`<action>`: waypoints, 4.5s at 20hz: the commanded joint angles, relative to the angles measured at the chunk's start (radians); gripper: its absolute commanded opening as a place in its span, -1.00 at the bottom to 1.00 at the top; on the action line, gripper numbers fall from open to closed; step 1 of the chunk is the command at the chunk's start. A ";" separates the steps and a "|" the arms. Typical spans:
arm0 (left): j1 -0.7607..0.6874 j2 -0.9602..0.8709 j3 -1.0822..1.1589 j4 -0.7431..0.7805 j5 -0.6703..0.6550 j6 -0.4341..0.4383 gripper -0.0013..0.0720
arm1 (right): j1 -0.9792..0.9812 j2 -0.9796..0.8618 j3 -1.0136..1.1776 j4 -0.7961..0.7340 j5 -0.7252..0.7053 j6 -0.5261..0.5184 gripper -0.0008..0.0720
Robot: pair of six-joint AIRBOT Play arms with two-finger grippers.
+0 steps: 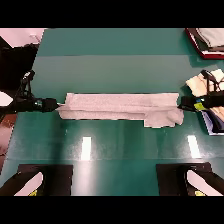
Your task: Fold the shirts.
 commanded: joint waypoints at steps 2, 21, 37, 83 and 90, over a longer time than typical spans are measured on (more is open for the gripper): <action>0.000 -0.119 0.013 -0.051 0.124 0.010 -0.90 | 0.060 -0.182 0.124 -0.002 -0.058 -0.002 -0.93; 0.000 -0.209 0.201 -0.104 -0.135 0.035 -0.91 | -0.279 -0.362 0.199 0.249 0.148 -0.285 0.77; -0.069 -0.209 0.201 -0.192 -0.198 0.027 -0.91 | -0.269 -0.642 0.167 0.491 0.203 -0.543 0.58; -0.391 -0.732 0.995 0.177 -0.241 -0.209 -0.91 | 0.507 -0.540 0.951 0.465 0.258 -0.218 -0.94; -0.211 -0.472 0.995 0.320 -0.403 -0.174 -0.91 | 0.659 -0.660 0.951 0.464 0.191 -0.238 -0.93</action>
